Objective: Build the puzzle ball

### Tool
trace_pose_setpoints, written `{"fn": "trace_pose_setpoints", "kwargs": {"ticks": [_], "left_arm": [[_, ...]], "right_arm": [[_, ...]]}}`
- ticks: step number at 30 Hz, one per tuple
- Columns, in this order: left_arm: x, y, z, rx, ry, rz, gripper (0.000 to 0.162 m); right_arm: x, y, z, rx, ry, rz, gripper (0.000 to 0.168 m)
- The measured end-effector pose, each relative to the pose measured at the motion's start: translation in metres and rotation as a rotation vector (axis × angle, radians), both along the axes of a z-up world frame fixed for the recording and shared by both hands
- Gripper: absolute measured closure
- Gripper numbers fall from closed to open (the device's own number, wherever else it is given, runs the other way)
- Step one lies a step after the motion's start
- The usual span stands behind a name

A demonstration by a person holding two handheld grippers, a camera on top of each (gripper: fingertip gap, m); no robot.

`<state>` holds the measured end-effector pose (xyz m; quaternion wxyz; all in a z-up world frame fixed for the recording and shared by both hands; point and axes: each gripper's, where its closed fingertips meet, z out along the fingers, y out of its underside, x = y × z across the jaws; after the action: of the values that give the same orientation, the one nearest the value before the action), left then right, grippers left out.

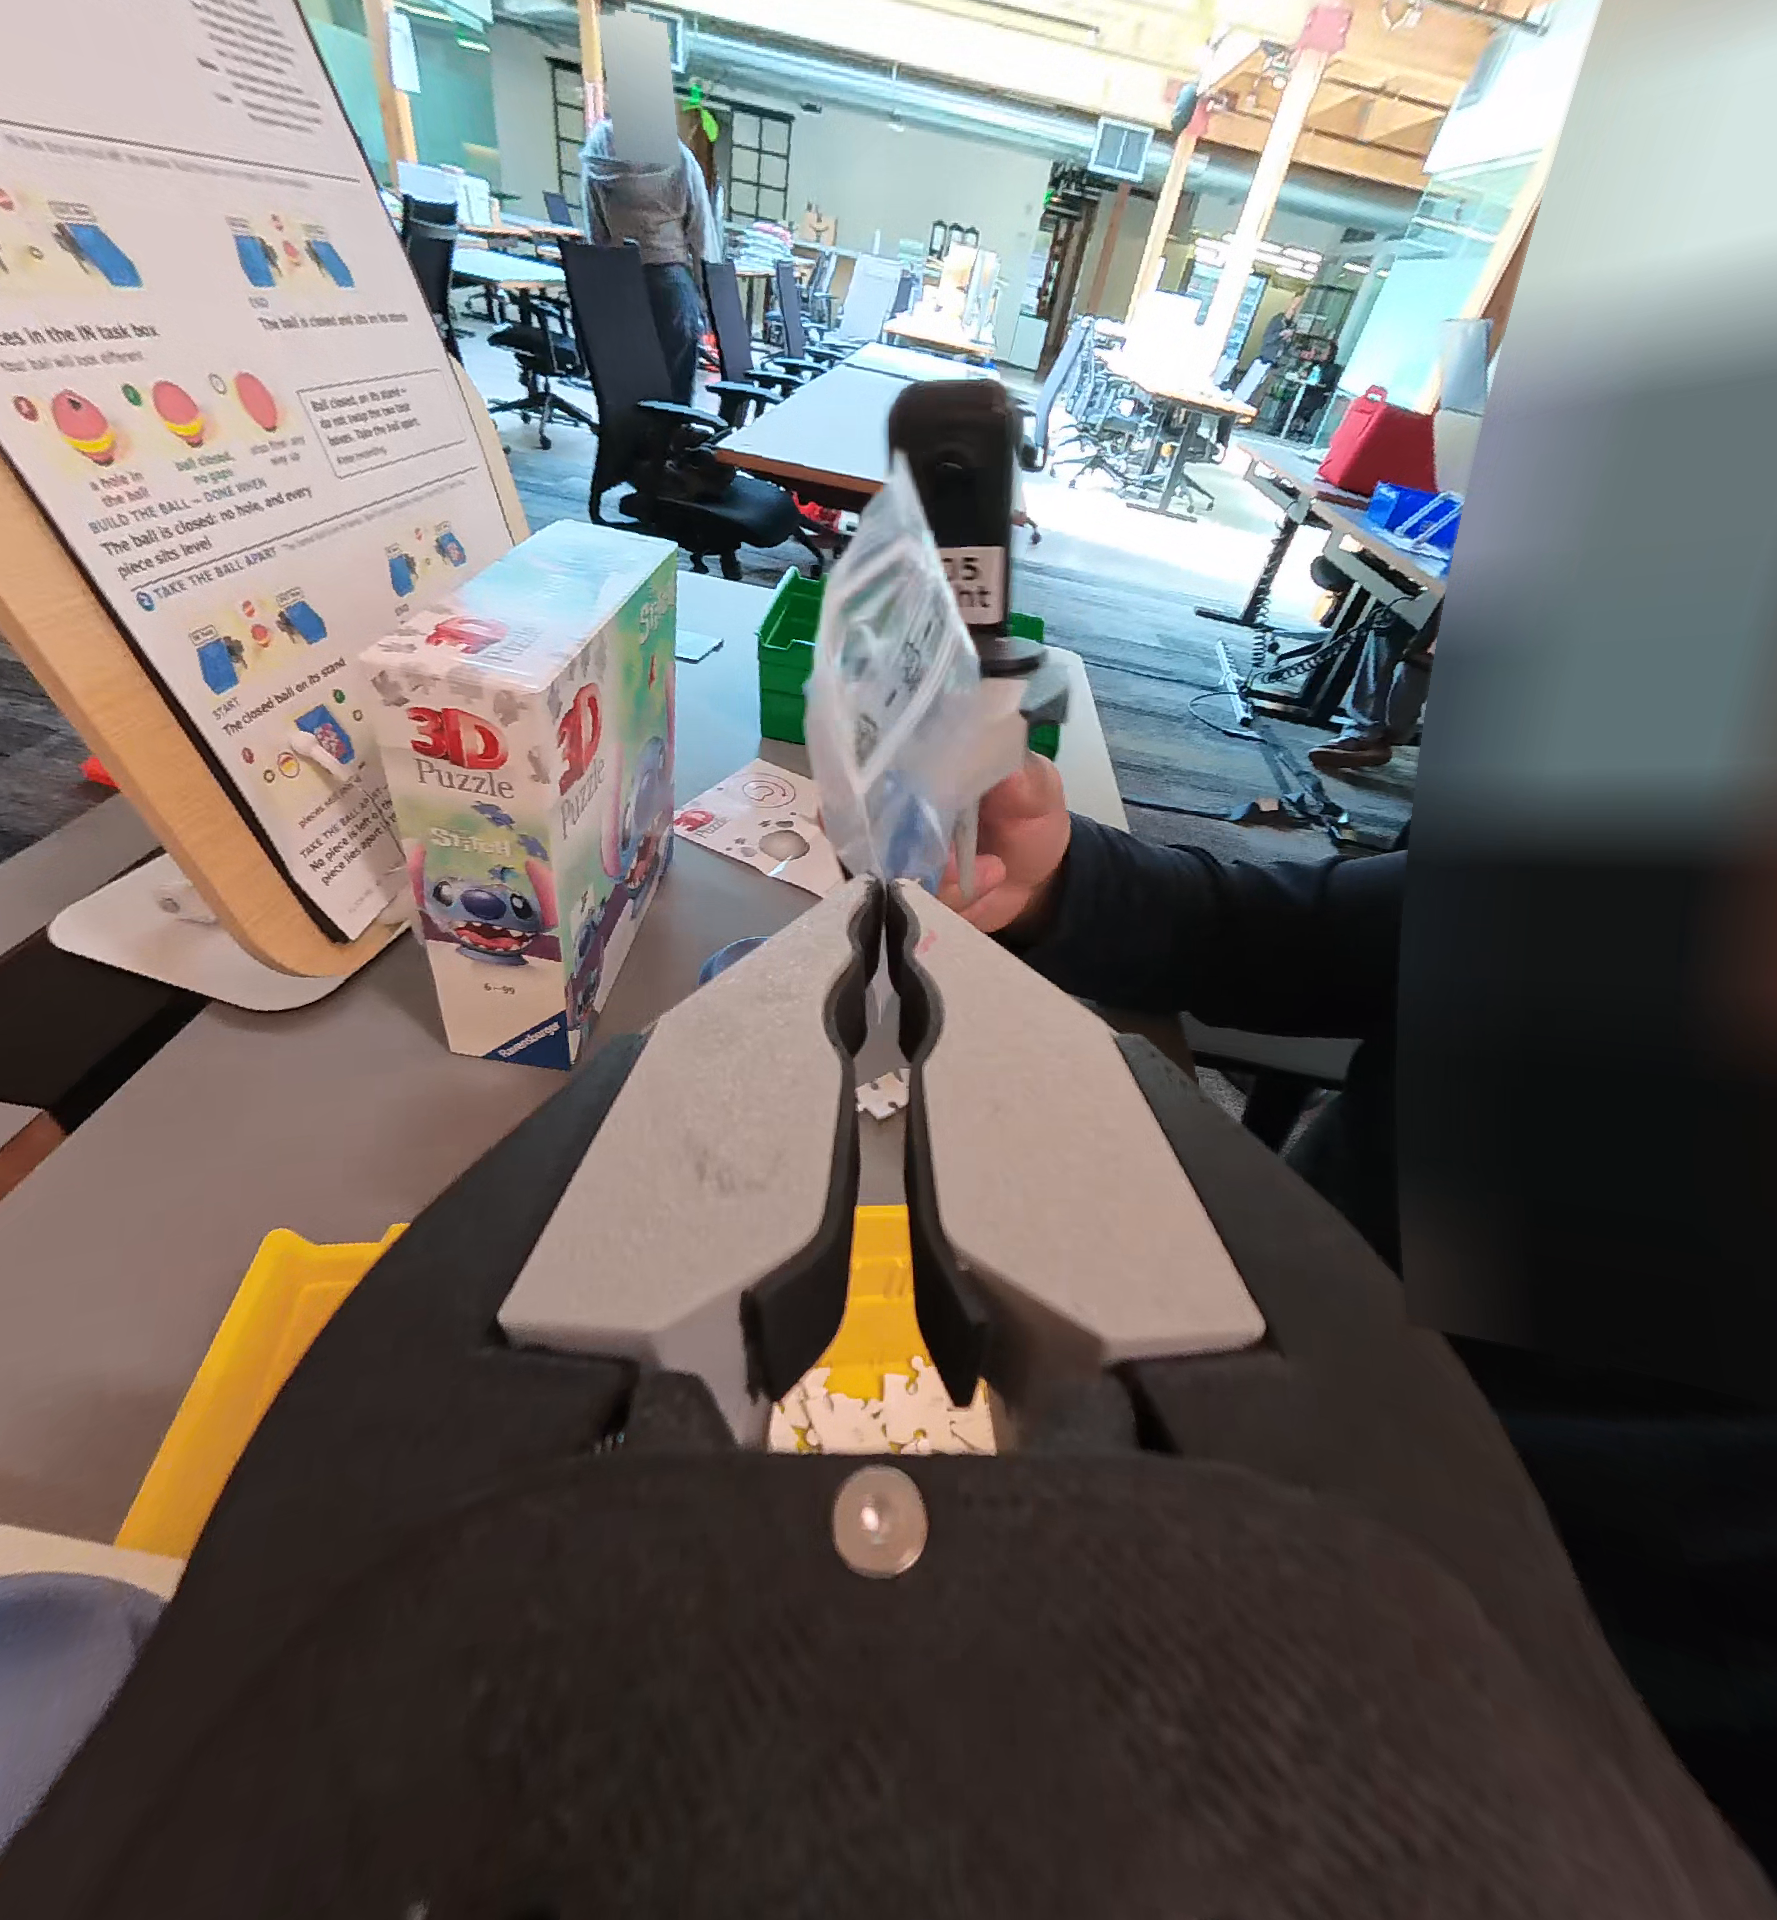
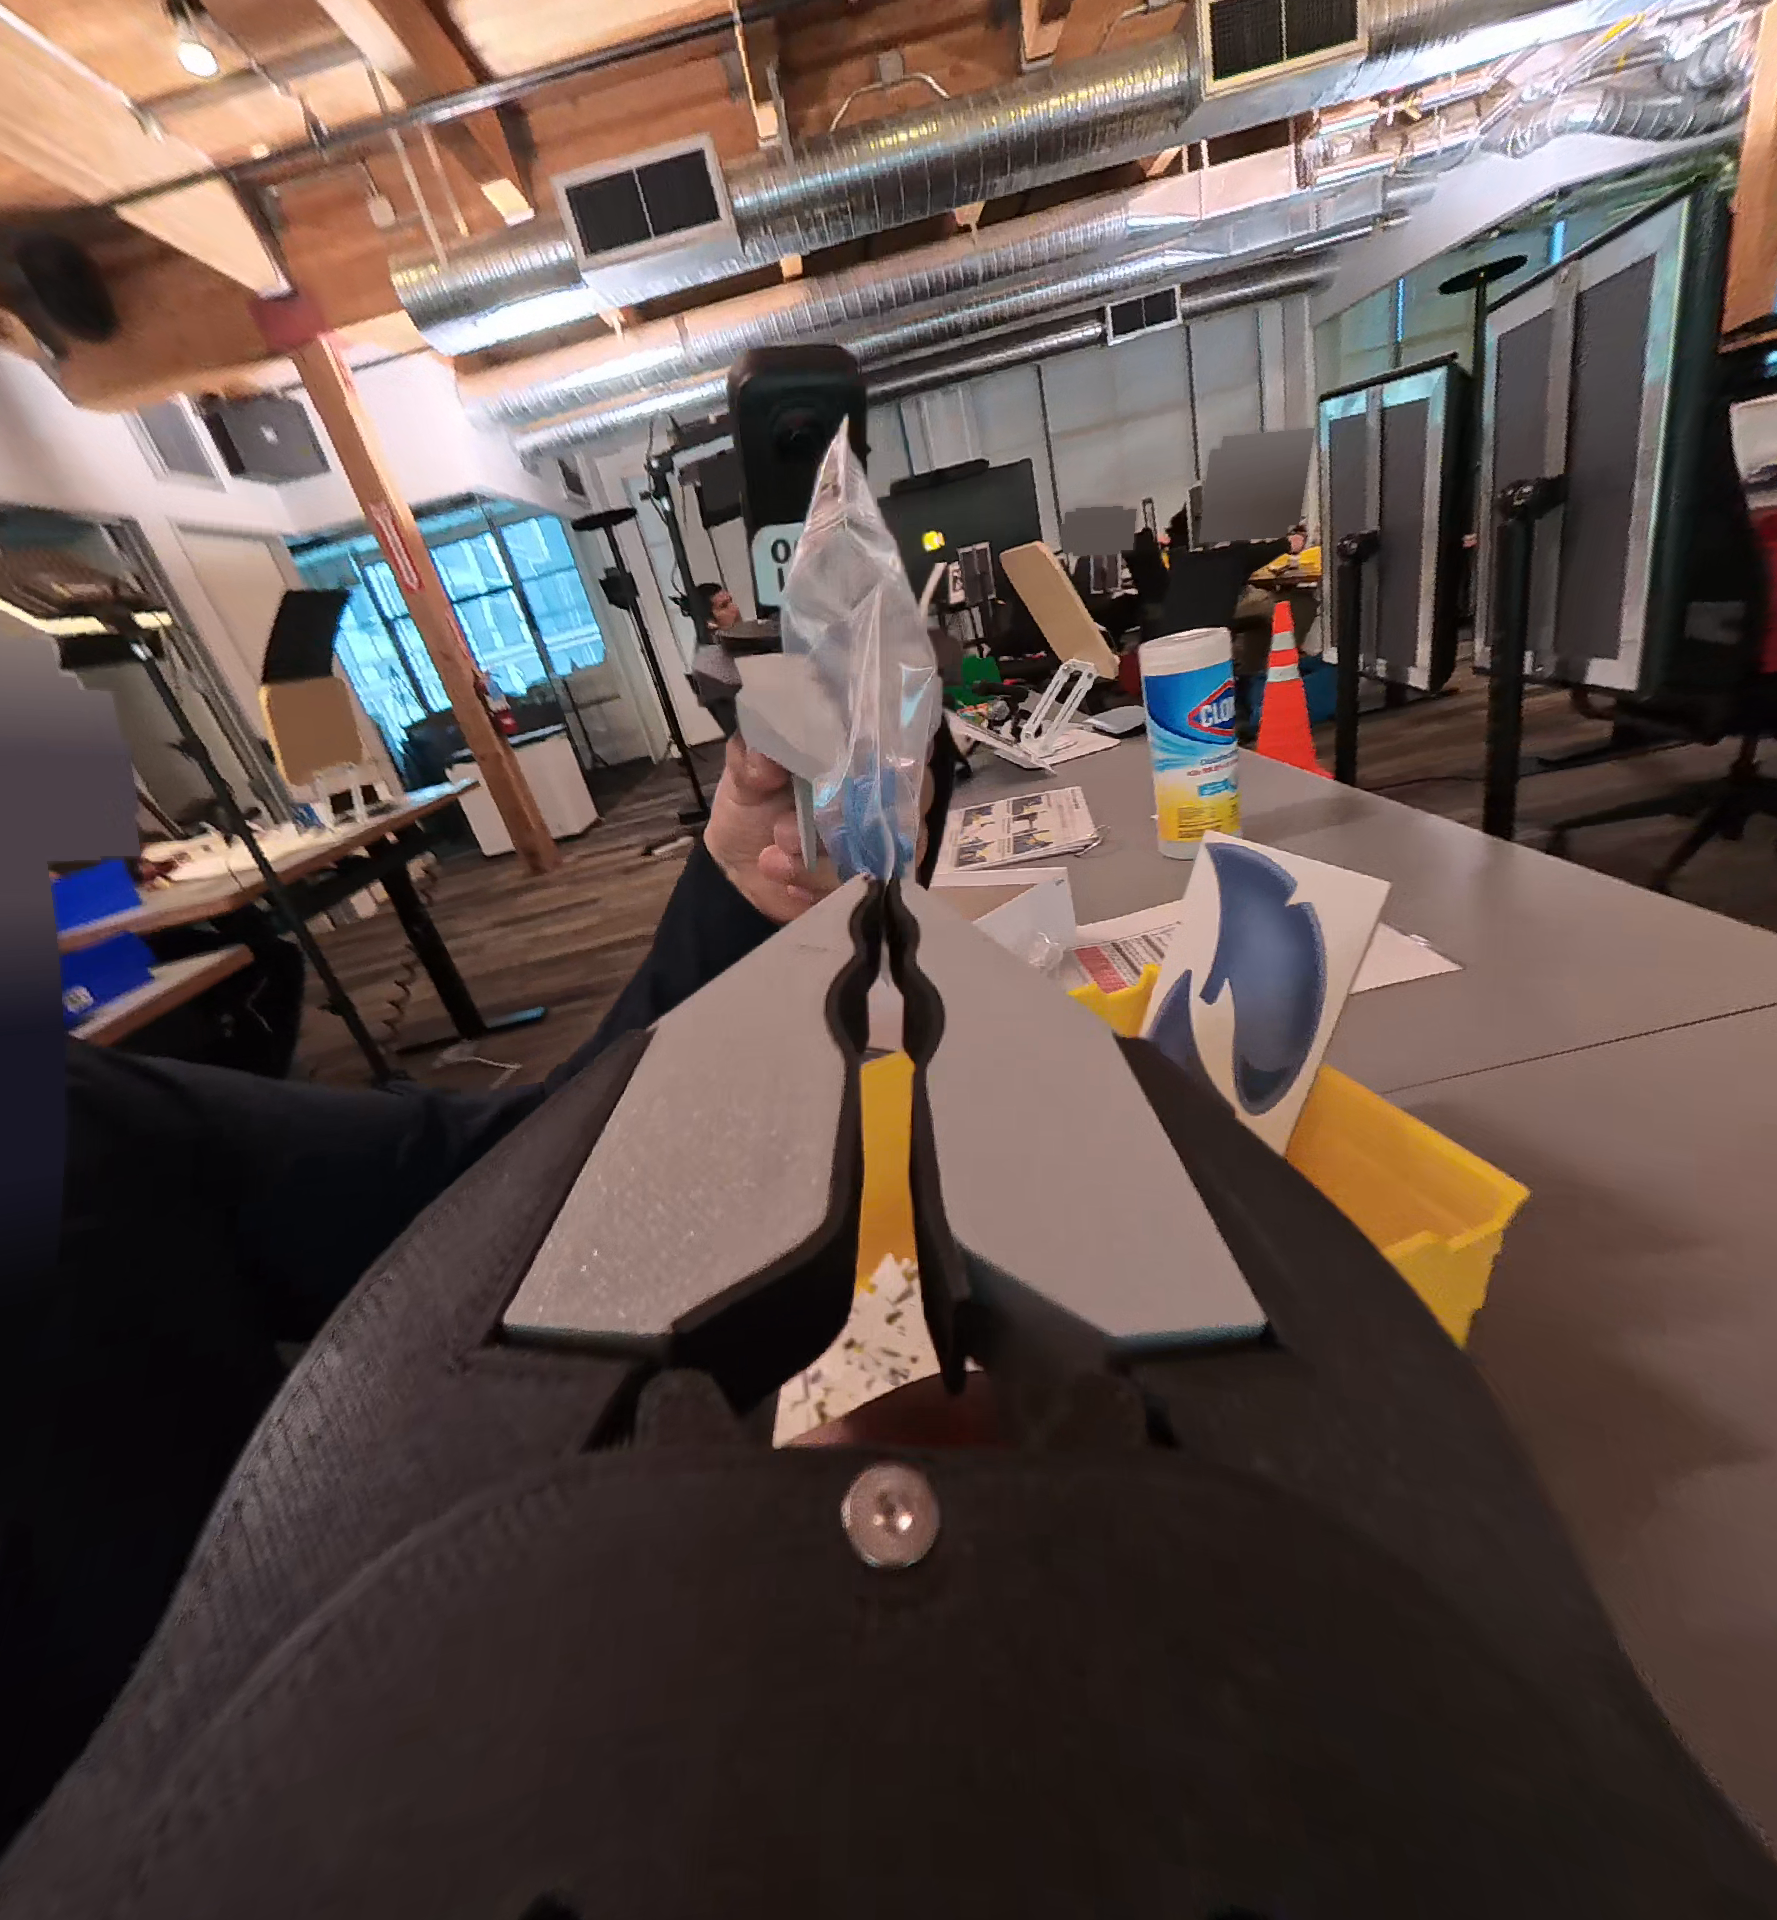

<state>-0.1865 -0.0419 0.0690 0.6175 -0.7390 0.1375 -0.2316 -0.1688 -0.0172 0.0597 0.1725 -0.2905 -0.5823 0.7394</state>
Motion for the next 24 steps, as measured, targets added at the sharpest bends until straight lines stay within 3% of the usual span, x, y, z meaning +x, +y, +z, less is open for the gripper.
{"fn": "trace_pose_setpoints", "kwargs": {"ticks": [11,24], "left_arm": [[0.002,0.002,-0.004,-0.018,-0.011,-0.016,0.162],[0.017,0.004,-0.006,-0.014,0.058,-0.023,0.162]], "right_arm": [[0.003,0.002,0.012,-0.207,-0.117,0.1,0.168],[-0.003,0.001,0.001,-0.149,-0.123,0.069,0.168]]}}
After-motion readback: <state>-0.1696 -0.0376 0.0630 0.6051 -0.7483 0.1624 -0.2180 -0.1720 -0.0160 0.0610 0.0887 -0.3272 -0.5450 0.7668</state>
